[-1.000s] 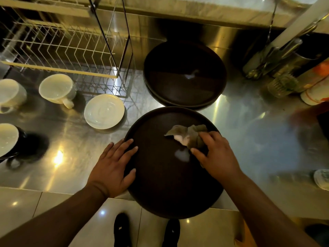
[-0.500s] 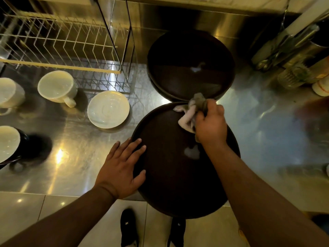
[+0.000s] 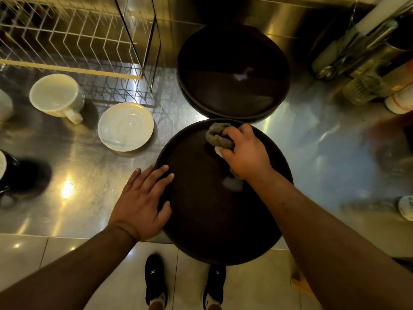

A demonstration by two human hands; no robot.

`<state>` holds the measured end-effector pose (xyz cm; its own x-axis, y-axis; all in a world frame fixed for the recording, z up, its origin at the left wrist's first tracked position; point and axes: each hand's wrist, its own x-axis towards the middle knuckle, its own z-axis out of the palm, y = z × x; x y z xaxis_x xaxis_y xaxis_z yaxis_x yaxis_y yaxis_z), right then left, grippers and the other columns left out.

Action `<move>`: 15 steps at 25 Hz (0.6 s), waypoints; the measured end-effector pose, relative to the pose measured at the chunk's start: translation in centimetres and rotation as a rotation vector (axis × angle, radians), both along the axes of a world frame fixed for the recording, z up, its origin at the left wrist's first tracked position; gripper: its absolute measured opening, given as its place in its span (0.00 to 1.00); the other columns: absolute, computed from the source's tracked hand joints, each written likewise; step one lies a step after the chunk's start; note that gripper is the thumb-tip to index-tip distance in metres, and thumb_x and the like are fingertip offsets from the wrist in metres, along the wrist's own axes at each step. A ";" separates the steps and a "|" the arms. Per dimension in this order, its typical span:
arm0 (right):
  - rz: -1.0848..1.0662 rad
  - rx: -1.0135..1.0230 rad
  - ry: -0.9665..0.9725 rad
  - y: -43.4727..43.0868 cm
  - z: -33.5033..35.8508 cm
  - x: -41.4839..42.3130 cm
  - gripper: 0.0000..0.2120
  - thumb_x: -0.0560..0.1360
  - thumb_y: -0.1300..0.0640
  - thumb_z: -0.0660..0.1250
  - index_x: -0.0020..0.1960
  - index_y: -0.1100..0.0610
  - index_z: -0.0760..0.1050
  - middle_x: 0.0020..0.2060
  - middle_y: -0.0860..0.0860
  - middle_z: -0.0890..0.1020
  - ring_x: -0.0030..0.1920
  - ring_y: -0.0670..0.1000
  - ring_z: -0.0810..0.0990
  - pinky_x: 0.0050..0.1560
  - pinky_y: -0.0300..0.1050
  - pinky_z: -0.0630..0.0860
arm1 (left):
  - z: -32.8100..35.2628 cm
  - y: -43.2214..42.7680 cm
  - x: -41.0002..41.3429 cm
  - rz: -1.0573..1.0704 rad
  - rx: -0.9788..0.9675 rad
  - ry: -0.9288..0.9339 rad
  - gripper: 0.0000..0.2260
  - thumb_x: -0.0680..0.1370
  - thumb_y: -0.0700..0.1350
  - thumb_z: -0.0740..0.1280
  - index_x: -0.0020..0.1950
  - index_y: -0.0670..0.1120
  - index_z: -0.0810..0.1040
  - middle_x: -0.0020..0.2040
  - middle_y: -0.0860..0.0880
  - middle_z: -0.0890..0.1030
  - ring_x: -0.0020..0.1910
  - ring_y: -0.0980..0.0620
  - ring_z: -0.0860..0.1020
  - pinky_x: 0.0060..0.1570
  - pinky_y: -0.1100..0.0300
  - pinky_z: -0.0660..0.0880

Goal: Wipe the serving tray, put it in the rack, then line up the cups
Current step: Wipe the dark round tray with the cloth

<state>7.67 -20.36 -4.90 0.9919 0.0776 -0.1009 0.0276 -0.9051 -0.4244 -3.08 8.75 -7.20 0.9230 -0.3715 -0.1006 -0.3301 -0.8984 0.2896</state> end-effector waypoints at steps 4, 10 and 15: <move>0.063 0.027 0.055 0.6 1.1 -1.1 0.15 0.74 0.45 0.68 0.60 0.44 0.72 0.55 0.49 0.72 0.43 0.49 0.74 0.39 0.46 0.74 | 0.3 -0.1 0.0 -0.005 -0.001 -0.001 0.31 0.73 0.54 0.59 0.75 0.48 0.71 0.77 0.45 0.70 0.79 0.43 0.63 0.78 0.40 0.57; 0.416 -0.068 0.089 -1.5 1.8 -10.0 0.05 0.73 0.45 0.64 0.48 0.43 0.74 0.50 0.44 0.74 0.38 0.41 0.71 0.34 0.33 0.64 | 0.8 -0.4 0.0 -0.015 0.008 0.000 0.32 0.71 0.54 0.58 0.75 0.47 0.72 0.77 0.44 0.71 0.78 0.41 0.64 0.78 0.39 0.56; 0.379 -0.110 0.156 -6.1 2.3 -13.2 0.06 0.73 0.46 0.63 0.45 0.46 0.77 0.46 0.45 0.77 0.36 0.40 0.70 0.33 0.29 0.59 | 1.0 -0.4 -0.1 -0.022 0.017 0.012 0.32 0.71 0.54 0.58 0.75 0.48 0.72 0.78 0.46 0.70 0.79 0.42 0.62 0.78 0.40 0.55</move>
